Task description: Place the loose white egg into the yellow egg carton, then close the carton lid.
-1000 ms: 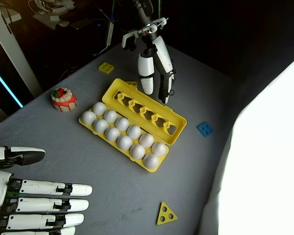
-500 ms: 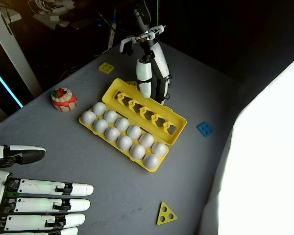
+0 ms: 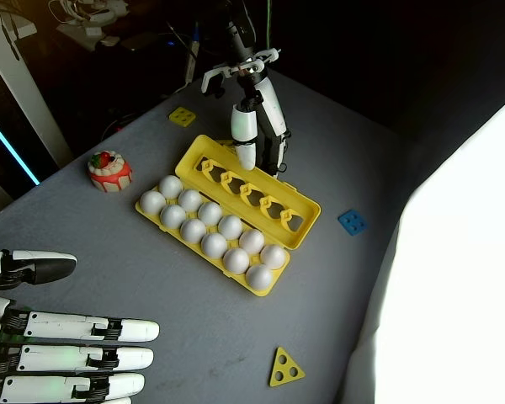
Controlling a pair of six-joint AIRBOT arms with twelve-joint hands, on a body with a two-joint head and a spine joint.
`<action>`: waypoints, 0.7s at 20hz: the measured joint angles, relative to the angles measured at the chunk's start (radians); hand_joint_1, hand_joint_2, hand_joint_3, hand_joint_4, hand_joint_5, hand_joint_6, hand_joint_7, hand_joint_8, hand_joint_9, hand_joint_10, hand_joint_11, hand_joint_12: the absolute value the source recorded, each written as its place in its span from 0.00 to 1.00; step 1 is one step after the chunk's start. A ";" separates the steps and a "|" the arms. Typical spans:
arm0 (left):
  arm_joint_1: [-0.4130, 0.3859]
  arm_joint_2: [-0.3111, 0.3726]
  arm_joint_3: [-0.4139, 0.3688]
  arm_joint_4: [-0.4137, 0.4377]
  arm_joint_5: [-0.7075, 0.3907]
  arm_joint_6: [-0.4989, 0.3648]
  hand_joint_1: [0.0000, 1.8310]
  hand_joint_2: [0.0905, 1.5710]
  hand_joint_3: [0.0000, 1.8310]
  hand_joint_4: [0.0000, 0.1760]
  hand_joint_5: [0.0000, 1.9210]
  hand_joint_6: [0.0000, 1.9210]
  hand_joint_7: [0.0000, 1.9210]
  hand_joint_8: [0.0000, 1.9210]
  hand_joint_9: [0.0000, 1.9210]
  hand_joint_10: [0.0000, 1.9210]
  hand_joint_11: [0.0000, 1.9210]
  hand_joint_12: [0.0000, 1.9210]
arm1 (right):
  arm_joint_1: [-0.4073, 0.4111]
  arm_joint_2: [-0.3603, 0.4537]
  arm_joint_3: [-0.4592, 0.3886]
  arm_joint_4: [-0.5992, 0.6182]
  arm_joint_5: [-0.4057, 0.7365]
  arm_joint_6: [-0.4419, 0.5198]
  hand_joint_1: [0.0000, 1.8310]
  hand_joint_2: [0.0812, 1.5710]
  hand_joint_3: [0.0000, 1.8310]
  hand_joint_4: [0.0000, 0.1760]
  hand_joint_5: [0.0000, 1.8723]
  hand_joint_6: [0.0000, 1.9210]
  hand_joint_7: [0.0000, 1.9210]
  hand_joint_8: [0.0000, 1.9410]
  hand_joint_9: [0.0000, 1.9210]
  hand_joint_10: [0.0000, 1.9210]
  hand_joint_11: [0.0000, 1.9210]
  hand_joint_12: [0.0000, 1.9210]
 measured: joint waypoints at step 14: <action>-0.121 -0.019 -0.011 0.003 0.019 0.090 0.25 0.84 0.00 0.13 0.26 0.00 0.30 0.01 0.25 0.06 0.00 0.72 | 0.000 0.000 0.000 -0.001 0.004 0.016 0.22 0.71 0.00 0.00 0.05 0.00 0.08 0.00 0.03 0.13 0.00 0.29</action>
